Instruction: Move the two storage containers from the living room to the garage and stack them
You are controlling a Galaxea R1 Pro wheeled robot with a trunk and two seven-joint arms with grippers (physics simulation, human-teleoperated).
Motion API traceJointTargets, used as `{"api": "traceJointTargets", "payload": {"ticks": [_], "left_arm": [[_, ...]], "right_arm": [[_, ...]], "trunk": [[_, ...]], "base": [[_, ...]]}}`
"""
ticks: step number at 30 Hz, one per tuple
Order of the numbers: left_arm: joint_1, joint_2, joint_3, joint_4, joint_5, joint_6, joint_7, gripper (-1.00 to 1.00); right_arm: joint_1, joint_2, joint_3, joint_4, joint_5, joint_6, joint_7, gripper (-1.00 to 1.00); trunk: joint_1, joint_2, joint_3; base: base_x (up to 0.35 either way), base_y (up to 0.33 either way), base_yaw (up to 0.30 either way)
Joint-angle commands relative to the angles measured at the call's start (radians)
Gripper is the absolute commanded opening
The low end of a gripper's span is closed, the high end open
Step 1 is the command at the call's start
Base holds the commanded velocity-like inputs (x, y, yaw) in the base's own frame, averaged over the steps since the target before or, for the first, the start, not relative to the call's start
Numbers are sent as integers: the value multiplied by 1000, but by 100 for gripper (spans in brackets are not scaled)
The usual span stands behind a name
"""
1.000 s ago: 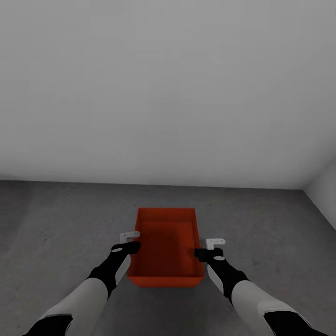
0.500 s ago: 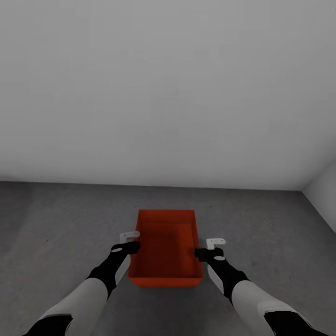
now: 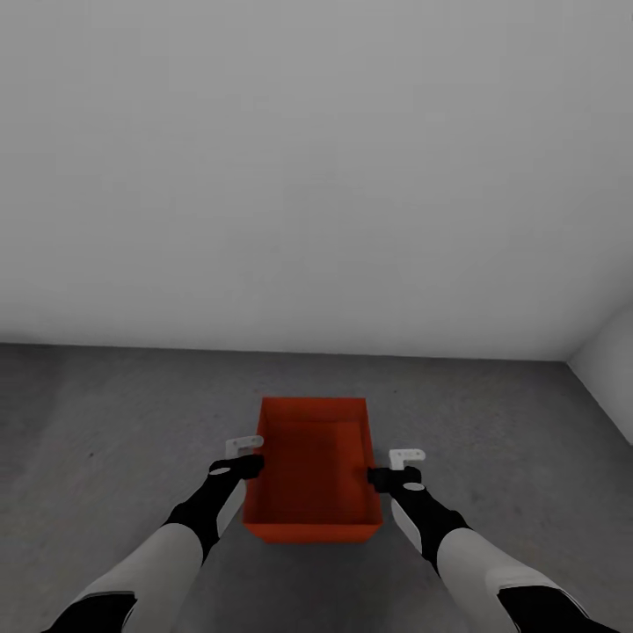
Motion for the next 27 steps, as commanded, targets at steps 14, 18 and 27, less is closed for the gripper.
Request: {"api": "traceJointTargets", "payload": {"ticks": [14, 18, 27], "left_arm": [[0, -1, 4, -2, 2, 5, 1, 100], [0, -1, 4, -2, 2, 5, 1, 100], [0, -1, 4, -2, 2, 5, 1, 100]], "right_arm": [[-1, 0, 3, 0, 3, 2, -5, 100], [-1, 0, 3, 0, 3, 2, -5, 100], [-1, 0, 3, 0, 3, 2, -5, 100]], "trunk": [[-54, 98, 43], [-69, 126, 56], [-104, 189, 84]], "base": [[0, 0, 0], [0, 0, 0], [0, 0, 0]]}}
